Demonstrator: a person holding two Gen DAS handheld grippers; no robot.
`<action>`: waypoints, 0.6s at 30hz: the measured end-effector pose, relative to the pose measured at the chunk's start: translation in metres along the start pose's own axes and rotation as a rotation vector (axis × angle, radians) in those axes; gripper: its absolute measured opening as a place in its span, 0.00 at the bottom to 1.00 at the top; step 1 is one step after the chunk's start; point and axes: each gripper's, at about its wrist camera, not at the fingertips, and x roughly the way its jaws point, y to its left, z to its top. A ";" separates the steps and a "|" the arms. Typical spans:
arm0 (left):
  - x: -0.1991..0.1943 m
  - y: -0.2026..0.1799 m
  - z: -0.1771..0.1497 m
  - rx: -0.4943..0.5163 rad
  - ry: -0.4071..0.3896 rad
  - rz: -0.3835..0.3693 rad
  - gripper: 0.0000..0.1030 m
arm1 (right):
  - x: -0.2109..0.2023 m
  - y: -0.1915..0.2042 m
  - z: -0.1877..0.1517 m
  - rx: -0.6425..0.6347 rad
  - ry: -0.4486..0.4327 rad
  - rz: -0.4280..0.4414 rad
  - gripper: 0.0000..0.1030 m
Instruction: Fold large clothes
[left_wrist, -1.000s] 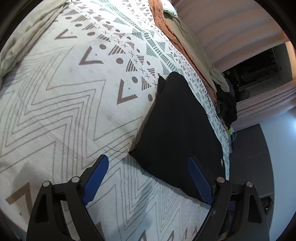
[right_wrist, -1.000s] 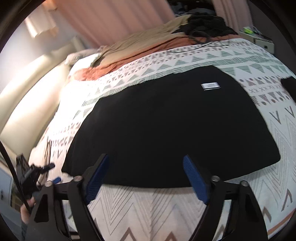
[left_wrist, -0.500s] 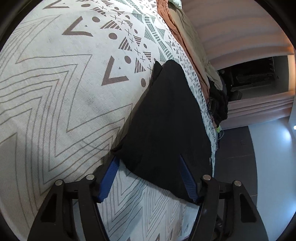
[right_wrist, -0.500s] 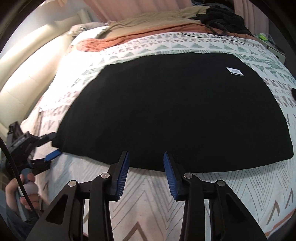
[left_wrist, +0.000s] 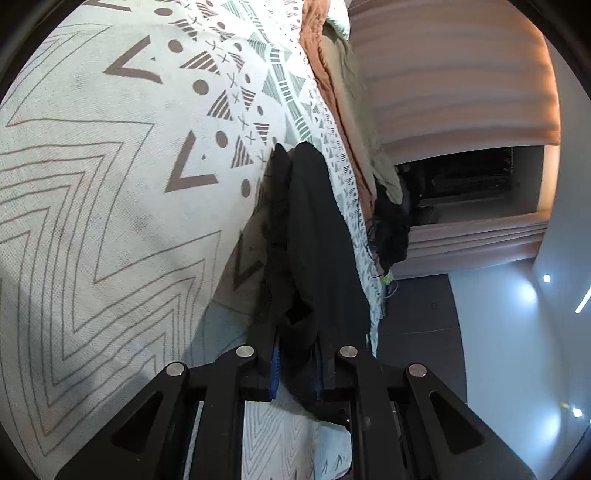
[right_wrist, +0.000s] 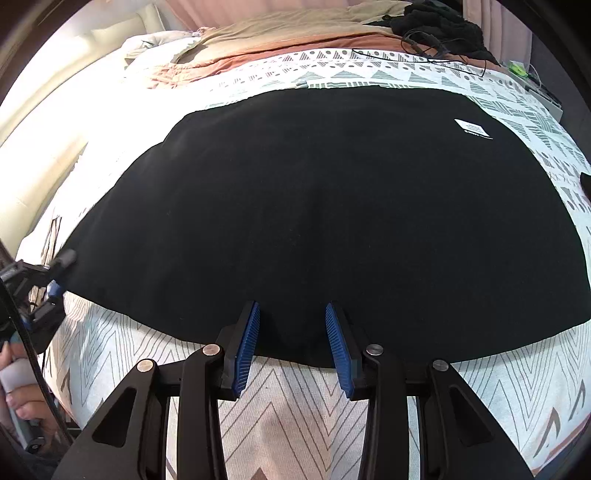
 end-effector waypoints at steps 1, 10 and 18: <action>0.000 -0.001 0.000 0.007 0.002 0.013 0.15 | 0.000 0.001 0.000 0.002 -0.001 0.000 0.34; 0.019 0.001 0.001 0.001 0.101 0.140 0.39 | -0.005 0.004 -0.001 0.003 -0.016 0.016 0.34; 0.025 -0.001 -0.003 0.014 0.070 0.156 0.52 | -0.013 0.005 -0.001 -0.032 -0.034 -0.002 0.34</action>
